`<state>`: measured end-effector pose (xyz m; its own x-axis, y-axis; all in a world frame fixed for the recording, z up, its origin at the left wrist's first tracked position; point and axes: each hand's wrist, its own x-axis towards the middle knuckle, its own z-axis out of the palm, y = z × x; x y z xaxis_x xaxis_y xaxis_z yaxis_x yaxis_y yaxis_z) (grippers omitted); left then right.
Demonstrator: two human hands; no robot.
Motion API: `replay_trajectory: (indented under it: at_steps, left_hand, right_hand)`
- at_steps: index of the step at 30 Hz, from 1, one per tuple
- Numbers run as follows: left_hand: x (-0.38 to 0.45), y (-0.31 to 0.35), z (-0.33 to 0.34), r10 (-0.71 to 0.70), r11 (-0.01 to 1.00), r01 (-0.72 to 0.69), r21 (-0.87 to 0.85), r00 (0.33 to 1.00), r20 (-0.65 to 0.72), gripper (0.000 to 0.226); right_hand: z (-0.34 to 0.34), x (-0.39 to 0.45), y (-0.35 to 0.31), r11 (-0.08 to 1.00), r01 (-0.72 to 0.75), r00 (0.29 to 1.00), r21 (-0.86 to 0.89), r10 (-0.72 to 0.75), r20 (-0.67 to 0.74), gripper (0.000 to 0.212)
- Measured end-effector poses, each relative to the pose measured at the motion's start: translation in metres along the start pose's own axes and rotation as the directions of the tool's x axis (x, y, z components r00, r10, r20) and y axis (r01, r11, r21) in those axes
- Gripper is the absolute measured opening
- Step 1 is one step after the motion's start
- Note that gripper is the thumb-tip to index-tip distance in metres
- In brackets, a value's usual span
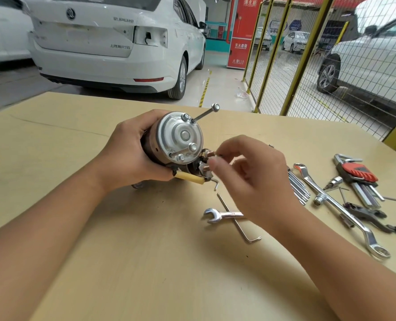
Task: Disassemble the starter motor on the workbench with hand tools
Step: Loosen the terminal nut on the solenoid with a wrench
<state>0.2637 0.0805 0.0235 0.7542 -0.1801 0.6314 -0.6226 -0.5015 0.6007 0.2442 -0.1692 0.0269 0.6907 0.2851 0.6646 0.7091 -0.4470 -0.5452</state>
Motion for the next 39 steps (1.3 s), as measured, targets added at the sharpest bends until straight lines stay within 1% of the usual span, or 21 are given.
replay_trajectory:
  at_steps: [1, 2, 3, 4, 5, 6, 7, 9, 14, 17, 20, 24, 29, 31, 32, 35, 36, 39]
  left_hand:
    - [0.000, -0.001, 0.000, 0.001, 1.000, -0.001, 0.002, 1.000, 0.000, 0.086]
    - [0.000, -0.001, 0.000, 0.004, 1.000, -0.004, 0.004, 1.000, 0.002, 0.087]
    - [0.000, -0.002, -0.001, 0.007, 1.000, -0.007, 0.005, 1.000, 0.004, 0.087]
    - [0.000, -0.002, -0.001, 0.010, 1.000, -0.010, 0.002, 1.000, 0.006, 0.087]
    - [0.000, -0.003, -0.001, 0.012, 1.000, -0.012, 0.000, 1.000, 0.006, 0.088]
    - [0.000, -0.003, -0.001, 0.013, 1.000, -0.013, -0.001, 1.000, 0.006, 0.088]
    - [0.000, -0.004, -0.001, 0.014, 1.000, -0.014, -0.001, 1.000, 0.005, 0.088]
    - [0.000, -0.005, -0.001, 0.016, 1.000, -0.017, 0.005, 1.000, 0.008, 0.090]
    - [0.000, -0.006, -0.002, 0.021, 1.000, -0.021, 0.020, 1.000, 0.003, 0.090]
    - [0.000, -0.005, -0.001, 0.025, 1.000, -0.025, 0.017, 1.000, 0.002, 0.089]
    - [0.000, -0.005, -0.001, 0.028, 0.999, -0.028, 0.018, 1.000, 0.003, 0.090]
    - [0.000, -0.007, -0.001, 0.039, 0.999, -0.039, 0.025, 0.999, 0.001, 0.092]
    - [0.000, -0.008, -0.003, 0.057, 0.998, -0.057, 0.024, 0.998, 0.002, 0.095]
    - [0.000, -0.008, -0.003, 0.053, 0.999, -0.053, 0.014, 0.999, -0.007, 0.095]
    - [0.000, -0.008, -0.002, 0.049, 0.999, -0.049, 0.007, 0.999, -0.011, 0.094]
    - [0.000, -0.007, 0.001, 0.039, 0.999, -0.039, 0.000, 0.999, -0.023, 0.093]
    - [0.000, -0.006, 0.001, 0.036, 0.999, -0.036, 0.000, 0.999, -0.027, 0.092]
    - [0.000, -0.005, 0.002, 0.027, 1.000, -0.027, -0.008, 0.999, -0.039, 0.090]
  right_hand:
    - [-0.001, 0.001, -0.002, 0.973, -0.186, 0.982, 0.139, 0.187, 0.004, 0.012]
    - [-0.001, 0.001, -0.005, 0.869, -0.389, 0.919, 0.307, 0.391, 0.057, 0.013]
    - [0.000, 0.002, -0.007, 0.684, -0.574, 0.808, 0.450, 0.564, 0.173, 0.012]
    - [0.002, 0.002, -0.011, 0.490, -0.701, 0.687, 0.517, 0.660, 0.306, 0.011]
    - [0.003, 0.000, -0.012, 0.367, -0.781, 0.592, 0.506, 0.693, 0.411, 0.009]
    - [0.005, -0.001, -0.013, 0.314, -0.827, 0.534, 0.467, 0.700, 0.475, 0.005]
    - [0.006, -0.002, -0.013, 0.302, -0.849, 0.508, 0.434, 0.692, 0.513, 0.007]
    - [0.007, -0.002, -0.013, 0.293, -0.854, 0.504, 0.429, 0.670, 0.545, 0.014]
    - [0.005, -0.004, -0.009, 0.263, -0.842, 0.519, 0.470, 0.633, 0.575, 0.021]
    - [0.008, -0.007, -0.006, 0.263, -0.817, 0.551, 0.513, 0.616, 0.562, 0.022]
    - [0.012, -0.010, -0.004, 0.263, -0.773, 0.600, 0.578, 0.600, 0.529, 0.021]
    - [0.016, -0.014, -0.002, 0.299, -0.721, 0.664, 0.625, 0.556, 0.500, 0.021]
    - [0.018, -0.016, -0.001, 0.276, -0.704, 0.683, 0.654, 0.514, 0.519, 0.025]
    - [0.018, -0.016, -0.002, 0.236, -0.706, 0.675, 0.668, 0.510, 0.533, 0.023]
    - [0.018, -0.016, -0.002, 0.191, -0.709, 0.662, 0.679, 0.514, 0.546, 0.021]
    - [0.017, -0.014, -0.002, 0.021, -0.740, 0.582, 0.672, 0.523, 0.623, 0.015]
    - [0.015, -0.013, -0.002, -0.009, -0.758, 0.553, 0.652, 0.523, 0.649, 0.016]
    - [0.011, -0.009, -0.003, -0.004, -0.802, 0.511, 0.598, 0.516, 0.688, 0.017]
